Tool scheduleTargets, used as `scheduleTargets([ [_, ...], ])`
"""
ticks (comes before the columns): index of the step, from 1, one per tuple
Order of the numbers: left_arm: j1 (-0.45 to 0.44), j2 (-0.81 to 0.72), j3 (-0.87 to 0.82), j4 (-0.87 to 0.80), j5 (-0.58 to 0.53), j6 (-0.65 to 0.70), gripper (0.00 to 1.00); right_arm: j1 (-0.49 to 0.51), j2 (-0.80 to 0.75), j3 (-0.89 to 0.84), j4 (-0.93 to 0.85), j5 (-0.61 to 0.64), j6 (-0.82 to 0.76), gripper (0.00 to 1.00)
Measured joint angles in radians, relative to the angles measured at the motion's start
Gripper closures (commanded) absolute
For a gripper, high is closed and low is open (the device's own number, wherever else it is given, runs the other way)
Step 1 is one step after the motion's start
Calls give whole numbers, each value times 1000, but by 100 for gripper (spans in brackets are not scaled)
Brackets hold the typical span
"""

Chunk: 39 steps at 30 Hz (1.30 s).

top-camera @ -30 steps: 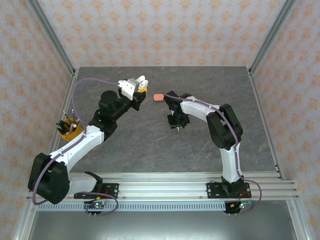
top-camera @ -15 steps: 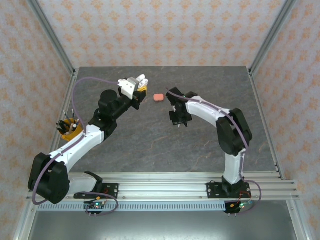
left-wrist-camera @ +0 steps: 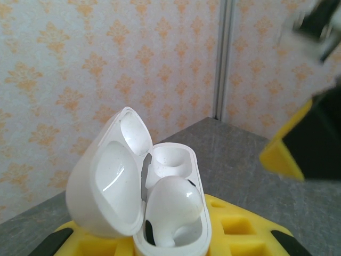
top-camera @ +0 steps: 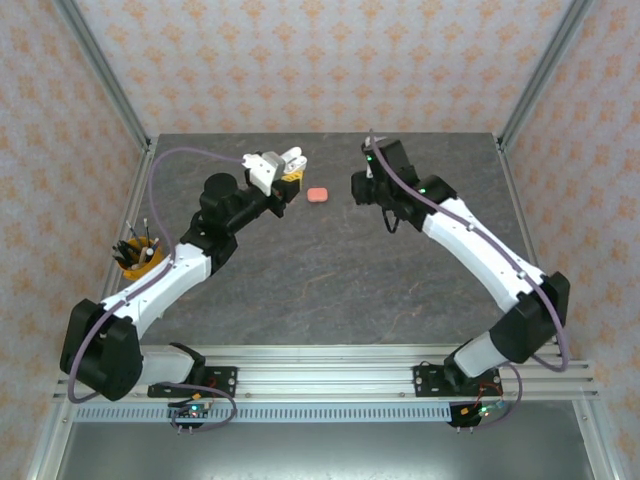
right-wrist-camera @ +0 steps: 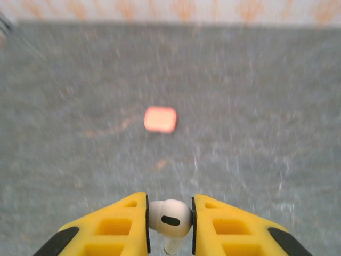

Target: Insert the wireless bluetooth earbuds into the charging case

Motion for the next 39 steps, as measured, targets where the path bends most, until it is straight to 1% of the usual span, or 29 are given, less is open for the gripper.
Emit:
scheduleTargets([
  [4,-36,53,41,-16,34,7,100,0,-67,13,103,20,-36,76],
  [9,-75,127,111,-44,60,8,100,0,-105,17,215,20,-90,76],
  [15,-101,215,227,-92,79,-4,100,0,-106,23,275,2,-145,76],
  [18,-108,234,254,-100,80,-13,100,0,-106,22,295,-13,-164,76],
  [24,-116,250,295,-121,87,-42,100,0,-120,-15,366,-58,-183,76],
  [29,-124,251,341,-166,92,-56,100,-4,-138,-23,389,-103,-187,76],
  [39,-126,267,460,-258,115,-56,100,-70,-152,-21,394,-237,-192,76],
])
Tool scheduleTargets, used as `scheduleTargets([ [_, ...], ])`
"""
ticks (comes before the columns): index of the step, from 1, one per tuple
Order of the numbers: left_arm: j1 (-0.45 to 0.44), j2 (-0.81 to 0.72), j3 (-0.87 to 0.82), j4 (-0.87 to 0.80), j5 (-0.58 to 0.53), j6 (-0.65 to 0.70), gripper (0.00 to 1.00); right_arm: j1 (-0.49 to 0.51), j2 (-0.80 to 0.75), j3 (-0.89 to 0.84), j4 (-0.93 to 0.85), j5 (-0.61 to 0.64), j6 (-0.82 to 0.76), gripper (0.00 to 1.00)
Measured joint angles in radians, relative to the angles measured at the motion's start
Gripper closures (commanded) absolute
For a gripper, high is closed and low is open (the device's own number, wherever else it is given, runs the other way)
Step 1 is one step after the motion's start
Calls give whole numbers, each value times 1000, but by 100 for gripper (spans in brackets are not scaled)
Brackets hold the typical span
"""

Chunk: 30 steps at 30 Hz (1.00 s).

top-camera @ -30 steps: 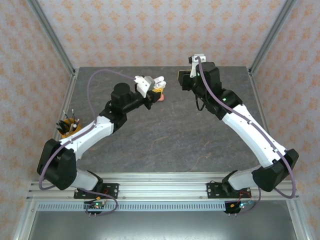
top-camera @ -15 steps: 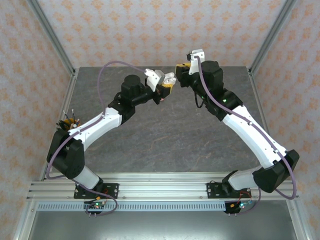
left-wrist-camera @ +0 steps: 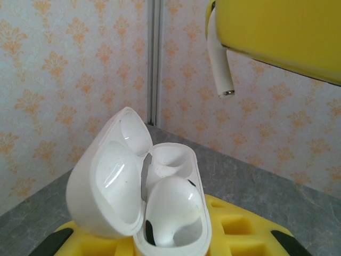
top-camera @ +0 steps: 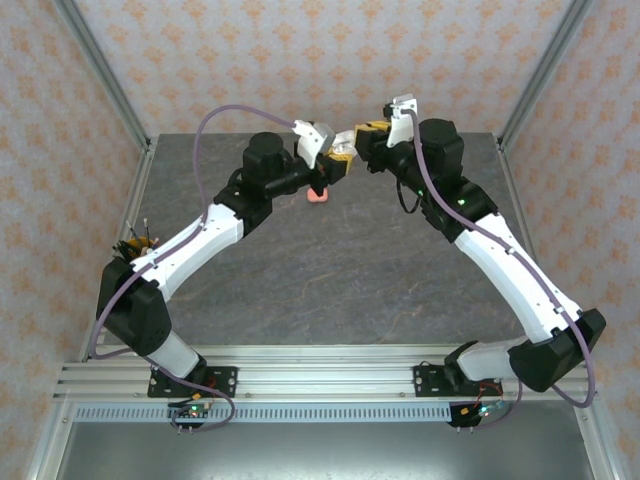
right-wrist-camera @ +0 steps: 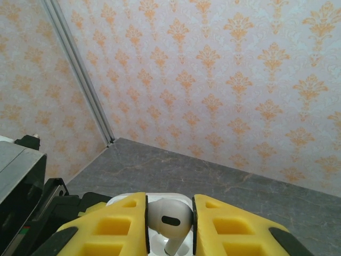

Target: Insert the wireless bluetooth earbuds into the charging case

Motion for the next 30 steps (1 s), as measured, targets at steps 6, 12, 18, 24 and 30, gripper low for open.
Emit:
scheduleTargets([
  [6,0,14,2,-21,14,0,100,-23,0,4,0,-40,0,76],
  [12,0,35,2,-25,19,0,100,-22,6,5,0,-54,-8,76],
  [18,0,35,5,-24,32,0,100,-22,14,3,15,-54,-43,76],
  [24,0,35,18,-26,44,0,100,-22,14,-15,53,-54,-79,77],
  [30,0,37,33,-28,44,0,100,-22,23,-37,68,-54,-92,78],
])
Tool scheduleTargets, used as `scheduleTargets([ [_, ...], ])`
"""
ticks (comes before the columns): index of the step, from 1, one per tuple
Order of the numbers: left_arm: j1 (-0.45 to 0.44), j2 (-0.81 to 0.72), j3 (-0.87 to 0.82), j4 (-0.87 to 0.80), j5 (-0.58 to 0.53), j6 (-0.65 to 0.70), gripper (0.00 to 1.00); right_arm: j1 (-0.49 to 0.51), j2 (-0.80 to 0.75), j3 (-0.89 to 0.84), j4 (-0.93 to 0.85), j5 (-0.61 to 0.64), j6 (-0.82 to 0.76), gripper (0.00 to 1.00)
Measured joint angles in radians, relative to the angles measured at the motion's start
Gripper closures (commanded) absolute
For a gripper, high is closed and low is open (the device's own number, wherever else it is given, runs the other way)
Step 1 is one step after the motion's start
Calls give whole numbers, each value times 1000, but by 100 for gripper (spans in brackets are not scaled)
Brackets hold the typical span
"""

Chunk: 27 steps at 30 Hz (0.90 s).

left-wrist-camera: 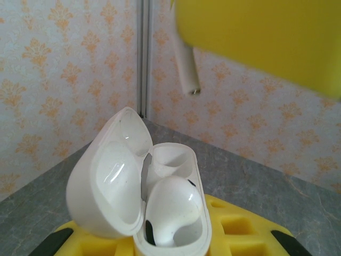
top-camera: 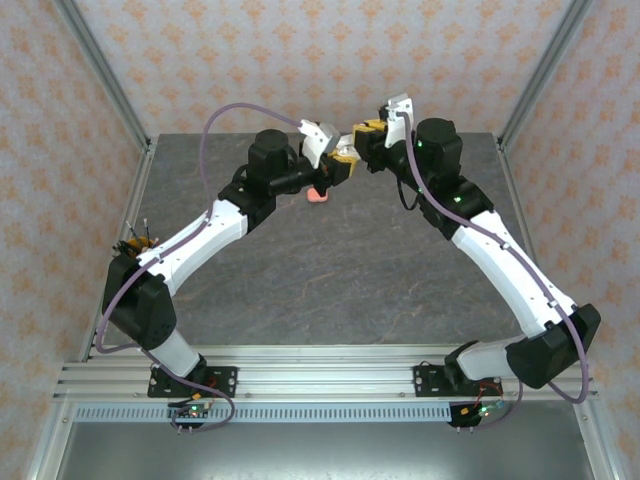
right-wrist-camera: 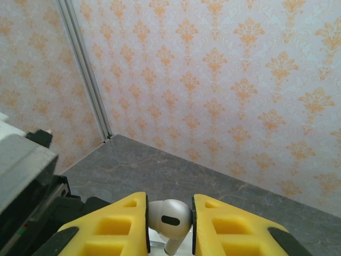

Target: Insert the wireless bluetooth earbuds into the charging case

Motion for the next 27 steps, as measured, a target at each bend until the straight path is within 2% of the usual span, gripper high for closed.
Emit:
scheduleTargets([
  [27,0,0,2,0,-2,3,100,-22,13,-38,0,-8,31,81],
])
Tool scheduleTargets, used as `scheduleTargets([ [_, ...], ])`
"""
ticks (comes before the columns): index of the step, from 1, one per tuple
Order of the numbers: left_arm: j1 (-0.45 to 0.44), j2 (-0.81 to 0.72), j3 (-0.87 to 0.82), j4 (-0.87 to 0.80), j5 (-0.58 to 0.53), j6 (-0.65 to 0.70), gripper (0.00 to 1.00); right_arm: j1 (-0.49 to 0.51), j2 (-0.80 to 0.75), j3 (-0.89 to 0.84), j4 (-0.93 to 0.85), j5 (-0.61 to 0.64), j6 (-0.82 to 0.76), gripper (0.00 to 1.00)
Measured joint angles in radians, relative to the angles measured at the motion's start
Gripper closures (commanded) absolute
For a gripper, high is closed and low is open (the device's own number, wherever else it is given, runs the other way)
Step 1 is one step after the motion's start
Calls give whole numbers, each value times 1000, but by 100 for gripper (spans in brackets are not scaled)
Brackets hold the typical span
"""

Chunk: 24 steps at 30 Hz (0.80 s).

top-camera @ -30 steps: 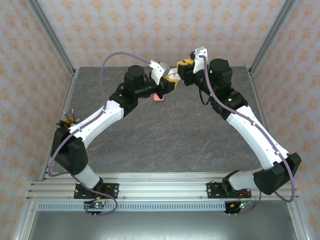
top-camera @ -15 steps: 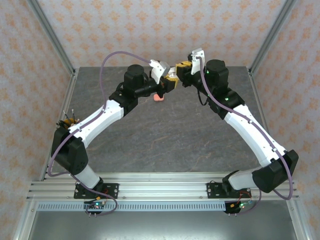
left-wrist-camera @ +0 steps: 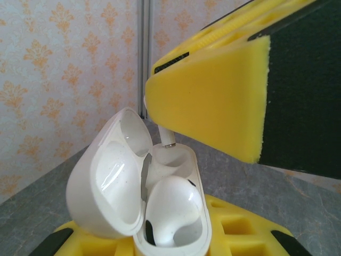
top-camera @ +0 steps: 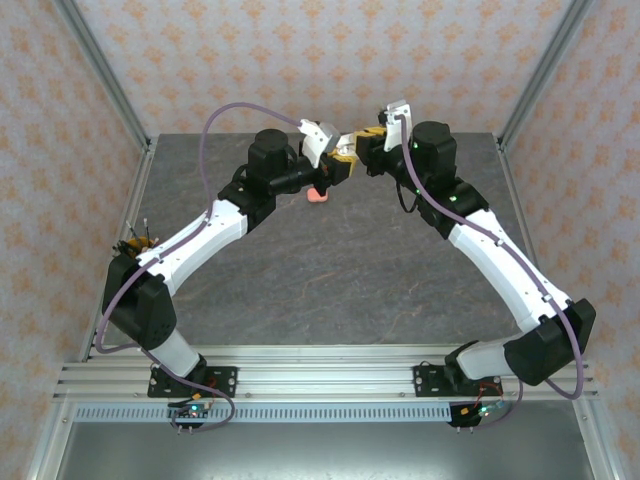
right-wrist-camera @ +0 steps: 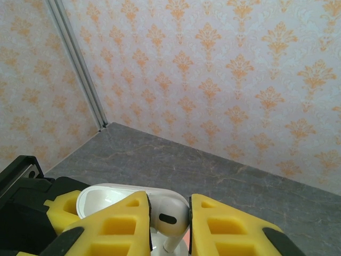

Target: Insert the wireless bluetooth earbuds into the charging case

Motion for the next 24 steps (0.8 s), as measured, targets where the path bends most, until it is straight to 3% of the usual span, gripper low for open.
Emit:
scheduleTargets([
  [24,0,0,0,10,-2,0,100,-5,0,-13,0,-7,3,81],
])
